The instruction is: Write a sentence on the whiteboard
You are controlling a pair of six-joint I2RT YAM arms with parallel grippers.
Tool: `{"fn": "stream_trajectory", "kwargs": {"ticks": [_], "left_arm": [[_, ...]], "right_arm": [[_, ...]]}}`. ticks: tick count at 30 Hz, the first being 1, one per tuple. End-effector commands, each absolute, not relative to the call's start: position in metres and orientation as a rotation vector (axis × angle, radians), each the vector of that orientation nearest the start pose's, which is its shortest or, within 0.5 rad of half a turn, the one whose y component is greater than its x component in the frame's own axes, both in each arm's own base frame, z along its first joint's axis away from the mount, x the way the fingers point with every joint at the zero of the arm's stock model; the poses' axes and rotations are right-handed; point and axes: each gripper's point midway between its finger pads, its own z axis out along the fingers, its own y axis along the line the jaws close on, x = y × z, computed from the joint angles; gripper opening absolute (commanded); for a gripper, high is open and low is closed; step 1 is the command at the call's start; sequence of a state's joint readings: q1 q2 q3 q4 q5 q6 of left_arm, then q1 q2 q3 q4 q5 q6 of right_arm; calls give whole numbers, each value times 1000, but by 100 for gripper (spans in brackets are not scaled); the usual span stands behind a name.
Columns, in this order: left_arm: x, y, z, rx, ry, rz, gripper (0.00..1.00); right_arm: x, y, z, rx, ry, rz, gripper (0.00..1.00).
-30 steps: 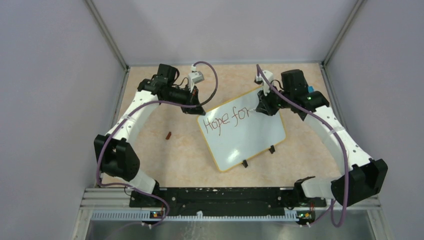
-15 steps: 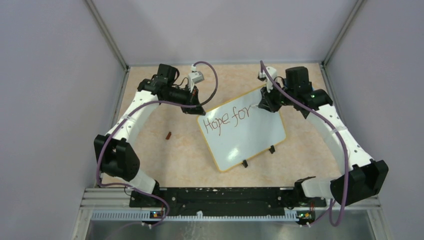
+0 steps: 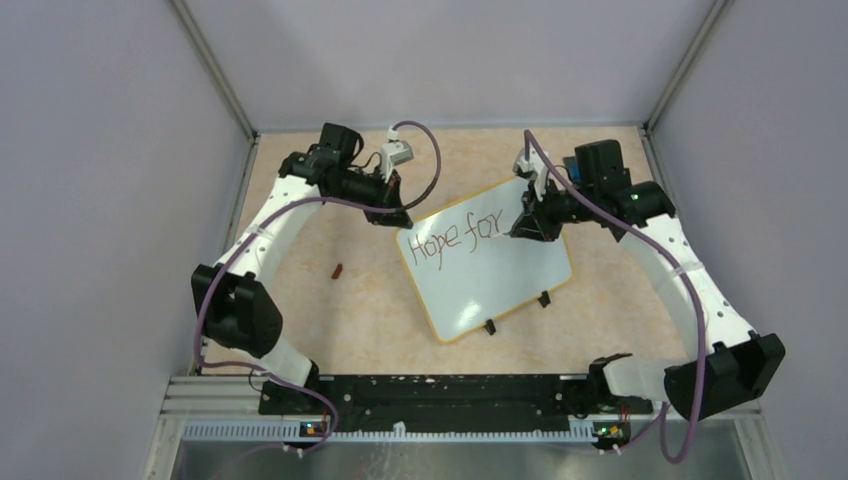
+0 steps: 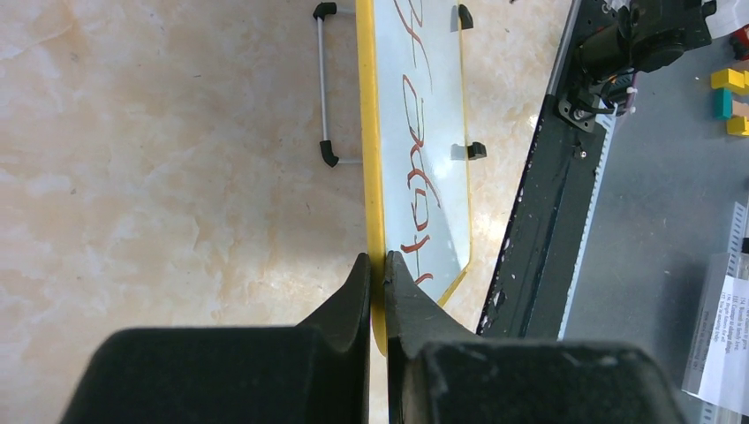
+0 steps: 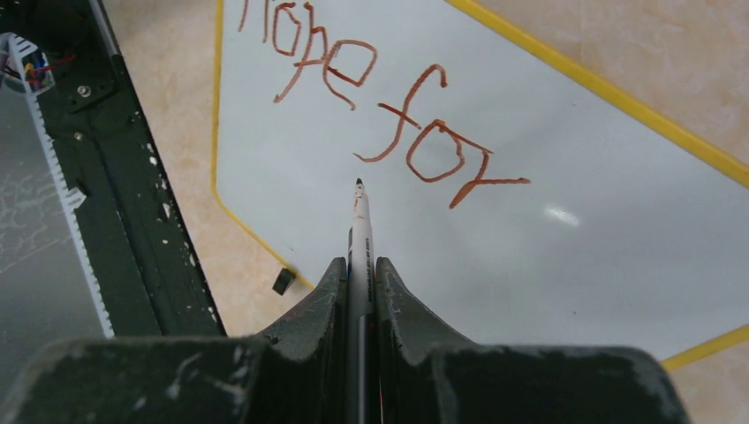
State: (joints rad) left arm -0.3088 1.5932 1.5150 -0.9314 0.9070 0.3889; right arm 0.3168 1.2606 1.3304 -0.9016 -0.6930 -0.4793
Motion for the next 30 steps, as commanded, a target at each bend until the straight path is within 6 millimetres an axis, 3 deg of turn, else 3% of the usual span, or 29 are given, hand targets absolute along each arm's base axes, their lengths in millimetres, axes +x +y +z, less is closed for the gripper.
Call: {"fn": "stream_trajectory", "kwargs": {"ticks": [1,4,7,14,19,25,30], "left_arm": [[290,-237,219,1171,2104,-1109,0],[292,-239,222,1169,2095,-1110,1],[293,-240,226,1170,2087,-1119,7],[286,-242,232,1178,2074,-1154,20],[283,-241,234,1181,2074,-1161,27],[286,-241,234,1187,2075,-1150,13],[293,-241,233,1237,2071,-1117,1]], "right_arm": [[233,197,266,-1204,1857,803,0],[236,195,255,-1157,1888,771,0],[232,199,253,-1163,1885,793,0],[225,209,226,-1214,1889,730,0],[236,201,238,-1163,1880,690,0],[266,172,269,-1082,1848,611,0],[278,153,289,-1073,1826,575,0]]}}
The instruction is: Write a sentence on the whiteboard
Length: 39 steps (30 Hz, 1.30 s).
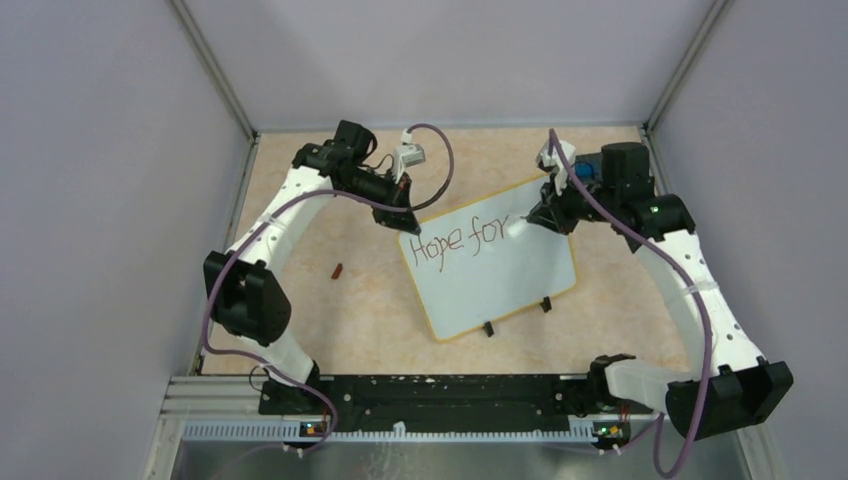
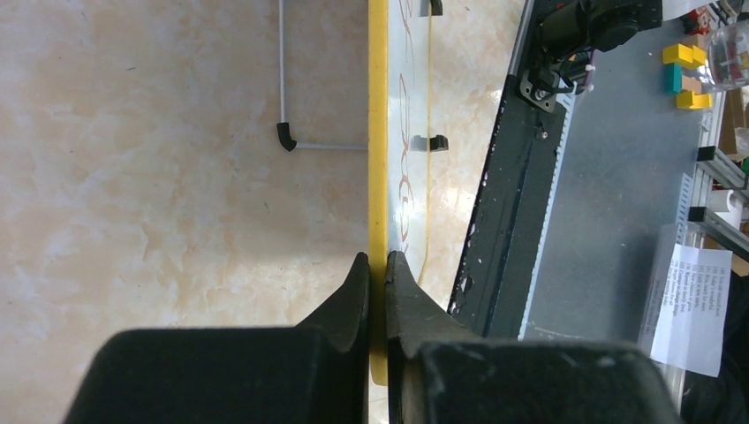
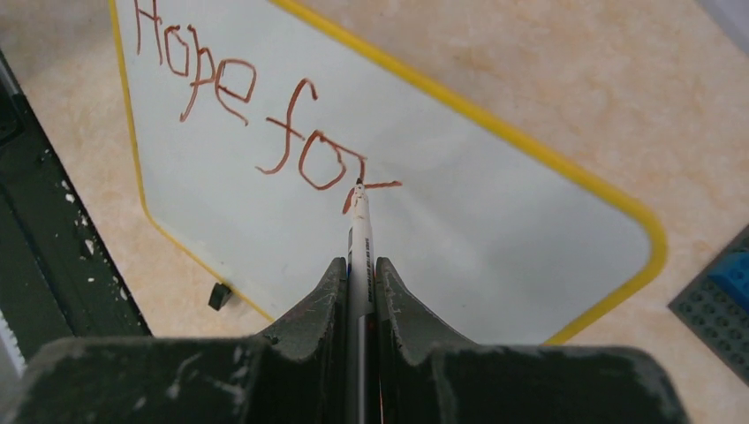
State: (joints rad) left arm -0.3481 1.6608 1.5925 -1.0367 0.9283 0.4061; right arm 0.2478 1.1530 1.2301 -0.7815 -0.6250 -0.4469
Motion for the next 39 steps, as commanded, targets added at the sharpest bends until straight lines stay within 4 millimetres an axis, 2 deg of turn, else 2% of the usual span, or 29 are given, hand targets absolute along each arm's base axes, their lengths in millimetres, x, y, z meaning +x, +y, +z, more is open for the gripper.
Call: {"fn": "stream_trajectory", "kwargs": {"ticks": [1,4,8,12,14,17,21,25,34,39], "left_arm": [[294,-240,232,1252,2073,-1108,0],[300,-238,230,1301,2078,-1065,0],[307,-239,231,1315,2086,-1059,2],[310,-244,240,1289,2067,-1075,25],[308,-250,247,1274,2044,-1121,30],[307,-259,251,1258,2023,-1166,31],[304,-271,250,1261,2006,-1224,31],[306,-277,246,1255,2015,-1246,29],[308,-281,240,1256,2031,-1234,7],[307,-282,241,1262,2025,-1237,0]], "right_arm": [[279,150,292,-1072,1827,573,0],[280,144,292,-1086,1833,564,0],[268,146,290,-1123,1832,605,0],[259,145,285,-1158,1839,622,0],[261,142,281,-1156,1855,593,0],[273,135,280,-1114,1873,532,0],[293,127,280,-1075,1886,454,0],[299,123,274,-1076,1903,437,0],[301,123,268,-1089,1913,443,0],[303,126,268,-1083,1912,463,0]]}}
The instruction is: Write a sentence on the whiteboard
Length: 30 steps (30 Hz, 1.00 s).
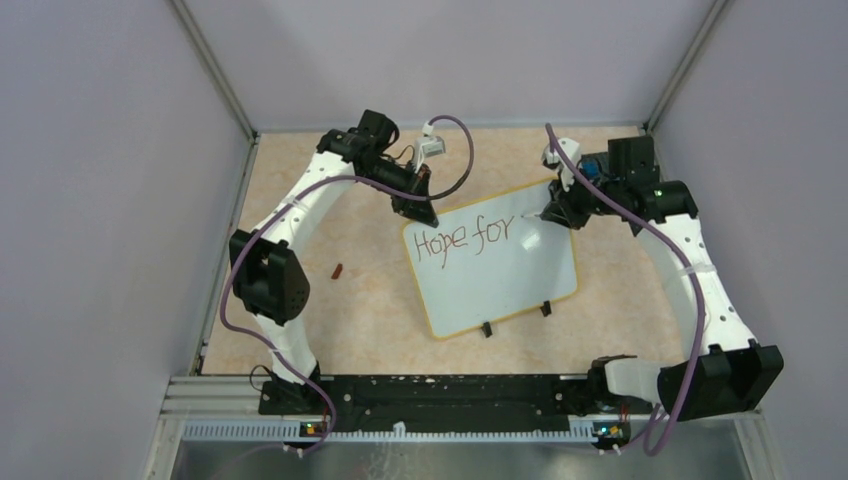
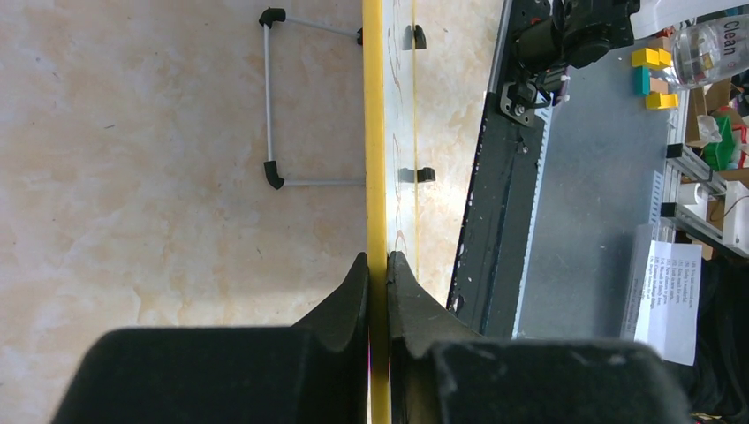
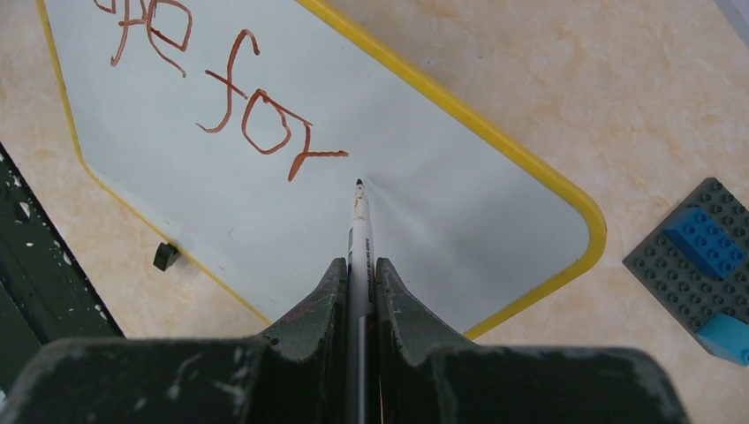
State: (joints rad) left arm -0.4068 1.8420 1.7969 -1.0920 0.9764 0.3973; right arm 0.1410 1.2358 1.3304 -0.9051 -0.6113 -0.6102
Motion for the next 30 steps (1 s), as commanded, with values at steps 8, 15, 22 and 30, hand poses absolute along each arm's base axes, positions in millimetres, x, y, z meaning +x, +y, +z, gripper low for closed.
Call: {"fn": "stream_trajectory", "kwargs": {"ticks": [8,15,22,30], "left_arm": [[307,-283,238,1257,2045,-1223,0],[307,-283,235,1258,2057,-1219,0],[307,-284,234,1264,2061,-1209,0],[306,-283,232,1268,2068,-1192,0]], "right_arm": [[296,130,270,-1099,1901,503,0],[294,137,268,-1112,1895,538,0],[307,132,259,-1077,1928,483,0],[318,120,256,-1046,1957,391,0]]}}
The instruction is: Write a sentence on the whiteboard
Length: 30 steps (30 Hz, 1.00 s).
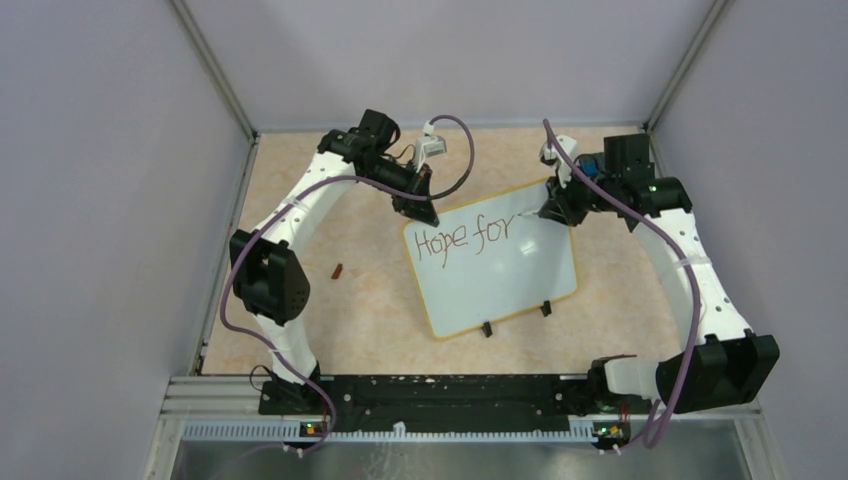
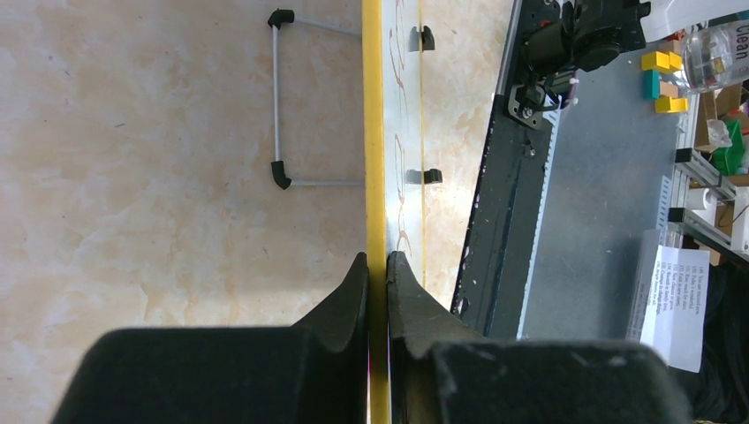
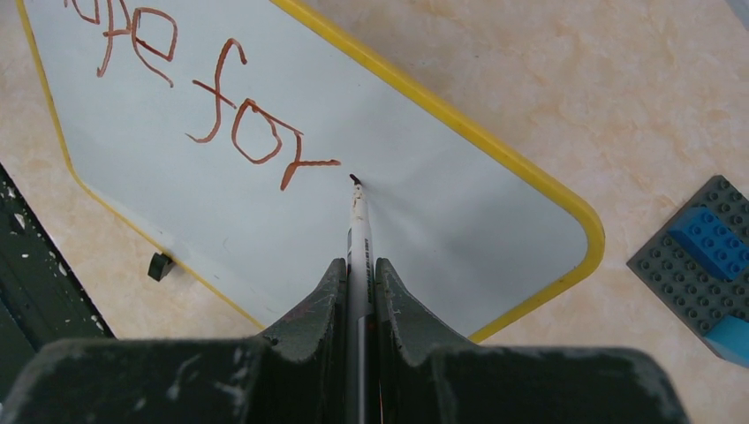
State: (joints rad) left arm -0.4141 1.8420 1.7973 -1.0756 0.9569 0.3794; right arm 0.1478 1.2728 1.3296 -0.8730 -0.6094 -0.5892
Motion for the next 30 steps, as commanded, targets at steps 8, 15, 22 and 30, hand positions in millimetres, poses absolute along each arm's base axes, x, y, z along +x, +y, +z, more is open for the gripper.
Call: {"fn": "stream_trajectory", "kwargs": {"ticks": [8,15,22,30], "left_arm": [[307,-282,229,1269,2072,-1182,0],[307,-283,230,1266,2069,-1188,0],[306,-282,230,1268,2070,-1184,0],[305,-281,231,1269,2068,-1182,0]], "right_arm": [[321,102,258,-1012,1976,330,0],[315,107,269,-1020,1943,368,0],[298,125,298,-1062,1851,483,0],[314,124,294,-1028,1871,470,0]]}}
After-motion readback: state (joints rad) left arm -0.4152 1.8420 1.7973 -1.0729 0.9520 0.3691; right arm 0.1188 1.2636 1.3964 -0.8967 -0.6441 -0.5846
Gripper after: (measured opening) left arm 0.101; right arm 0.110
